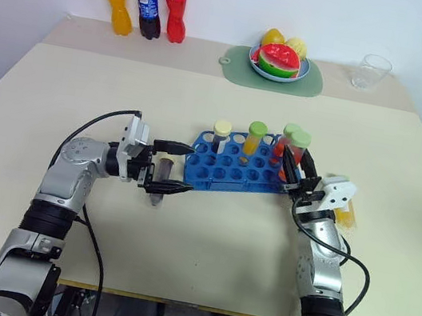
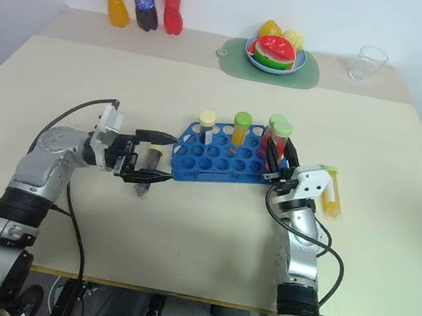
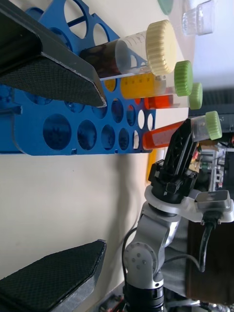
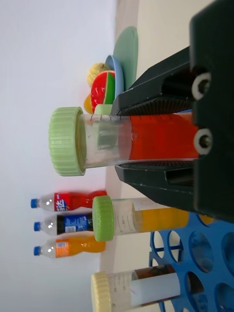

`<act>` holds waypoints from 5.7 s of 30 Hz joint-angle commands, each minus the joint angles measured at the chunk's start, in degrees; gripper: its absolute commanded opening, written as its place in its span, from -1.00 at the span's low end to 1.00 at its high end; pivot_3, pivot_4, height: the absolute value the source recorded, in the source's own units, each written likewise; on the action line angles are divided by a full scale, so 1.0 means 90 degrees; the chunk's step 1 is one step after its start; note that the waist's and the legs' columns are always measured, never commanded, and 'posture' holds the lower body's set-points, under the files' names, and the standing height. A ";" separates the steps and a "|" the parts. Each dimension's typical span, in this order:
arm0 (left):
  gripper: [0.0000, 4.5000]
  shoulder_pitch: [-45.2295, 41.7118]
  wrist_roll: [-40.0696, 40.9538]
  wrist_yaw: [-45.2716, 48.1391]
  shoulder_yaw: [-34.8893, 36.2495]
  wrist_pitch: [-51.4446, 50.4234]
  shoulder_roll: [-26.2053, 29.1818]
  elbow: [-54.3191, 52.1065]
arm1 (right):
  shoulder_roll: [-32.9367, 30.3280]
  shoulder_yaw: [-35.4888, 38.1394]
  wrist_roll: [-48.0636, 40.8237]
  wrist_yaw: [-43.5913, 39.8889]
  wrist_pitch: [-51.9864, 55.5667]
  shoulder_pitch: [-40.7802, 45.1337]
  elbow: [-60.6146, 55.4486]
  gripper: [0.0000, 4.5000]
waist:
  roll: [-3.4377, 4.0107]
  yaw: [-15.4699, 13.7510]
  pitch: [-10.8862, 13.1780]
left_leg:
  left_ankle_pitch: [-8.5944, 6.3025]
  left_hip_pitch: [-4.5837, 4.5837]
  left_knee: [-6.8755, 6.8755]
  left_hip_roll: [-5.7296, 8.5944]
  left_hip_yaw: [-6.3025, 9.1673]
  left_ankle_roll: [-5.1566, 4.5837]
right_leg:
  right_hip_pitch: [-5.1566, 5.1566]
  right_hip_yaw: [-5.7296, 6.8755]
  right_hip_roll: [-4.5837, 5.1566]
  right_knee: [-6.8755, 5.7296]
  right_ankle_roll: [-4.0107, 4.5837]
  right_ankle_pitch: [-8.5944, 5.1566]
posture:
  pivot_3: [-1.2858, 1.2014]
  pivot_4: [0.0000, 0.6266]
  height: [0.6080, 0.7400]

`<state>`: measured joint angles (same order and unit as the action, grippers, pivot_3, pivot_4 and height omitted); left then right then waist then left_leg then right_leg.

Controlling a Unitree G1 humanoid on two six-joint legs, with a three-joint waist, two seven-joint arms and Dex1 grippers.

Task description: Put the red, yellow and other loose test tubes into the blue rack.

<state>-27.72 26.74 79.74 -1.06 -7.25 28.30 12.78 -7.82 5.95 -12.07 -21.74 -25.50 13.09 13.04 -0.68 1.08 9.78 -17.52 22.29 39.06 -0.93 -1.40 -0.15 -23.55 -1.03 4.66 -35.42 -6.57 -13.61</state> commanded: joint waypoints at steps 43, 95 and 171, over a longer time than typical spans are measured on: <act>1.00 -0.1336 -0.0525 0.1107 -0.0274 0.0884 -0.0173 0.1552 | -0.2345 0.0674 -0.1146 -0.0493 0.5455 -0.2310 -0.5006 0.99 | 0.0001 -0.0064 0.0002 | 0.0000 0.0012 0.0005 0.0004 0.0005 -0.0001 | 0.0000 0.0002 0.0002 0.0014 0.0020 -0.0011 | 0.03 -0.52 1.00; 1.00 -0.0911 -0.0598 0.0838 -0.0466 0.0879 -0.0480 0.0957 | -0.5067 -0.1469 -0.0365 -0.2635 0.9720 0.2644 0.0763 -0.62 | 0.0004 -0.0020 0.0007 | -0.0002 0.0029 0.0002 0.0003 -0.0005 -0.0004 | -0.0023 -0.0003 0.0000 0.0016 -0.0005 0.0003 | 0.03 -0.52 1.00; 1.00 -0.0632 -0.0340 0.0255 -0.0229 0.0520 -0.0376 0.0769 | -0.0138 -0.0836 0.0189 -0.0513 0.1253 -0.0080 -0.0976 -0.63 | 0.0004 -0.0033 0.0009 | 0.0000 0.0008 0.0009 0.0004 -0.0002 -0.0002 | -0.0001 0.0010 -0.0003 -0.0004 -0.0006 0.0001 | 0.03 -0.52 1.00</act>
<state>-33.31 22.99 82.13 -3.74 -2.46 24.82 21.23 -9.69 -2.72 -10.24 -27.33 -14.14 12.61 2.64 -0.64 0.79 9.86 -17.52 22.36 39.14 -0.89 -1.41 -0.17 -23.55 -0.94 4.63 -35.45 -6.62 -13.60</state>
